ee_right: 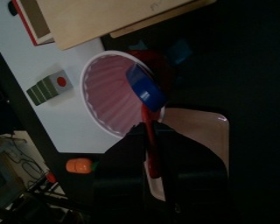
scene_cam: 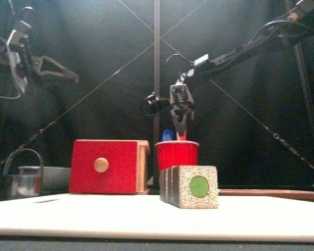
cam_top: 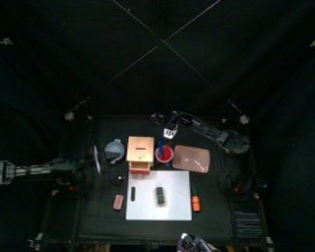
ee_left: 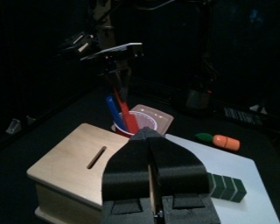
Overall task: Place sushi on board then cut the sushi with the knife then place the pieces on the plate
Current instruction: Grasp knife edge with left hand
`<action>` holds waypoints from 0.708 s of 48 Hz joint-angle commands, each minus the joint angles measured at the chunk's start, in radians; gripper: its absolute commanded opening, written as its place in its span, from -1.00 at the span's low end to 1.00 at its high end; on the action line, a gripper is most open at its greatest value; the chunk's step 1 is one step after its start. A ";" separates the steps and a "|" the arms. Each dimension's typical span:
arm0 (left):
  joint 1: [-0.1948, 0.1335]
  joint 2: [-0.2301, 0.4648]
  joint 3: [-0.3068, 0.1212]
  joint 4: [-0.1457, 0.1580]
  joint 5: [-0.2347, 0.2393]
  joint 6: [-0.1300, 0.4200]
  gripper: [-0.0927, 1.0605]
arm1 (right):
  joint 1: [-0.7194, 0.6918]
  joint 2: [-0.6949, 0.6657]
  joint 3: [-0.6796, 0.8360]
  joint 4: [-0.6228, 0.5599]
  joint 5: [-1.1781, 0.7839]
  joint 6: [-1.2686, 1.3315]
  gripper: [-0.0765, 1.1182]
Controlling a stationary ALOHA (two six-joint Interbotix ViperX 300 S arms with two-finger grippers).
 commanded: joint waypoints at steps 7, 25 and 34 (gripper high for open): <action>0.003 0.005 -0.011 -0.002 -0.003 -0.002 -0.66 | -0.006 -0.130 -0.012 0.002 0.009 0.014 -0.55; 0.003 0.014 -0.025 0.031 -0.003 -0.002 -0.66 | -0.044 -0.414 0.072 -0.003 -0.058 0.025 -0.55; -0.005 0.040 -0.046 0.041 -0.003 0.000 -0.66 | -0.021 -0.614 0.291 0.054 -0.311 0.003 -0.55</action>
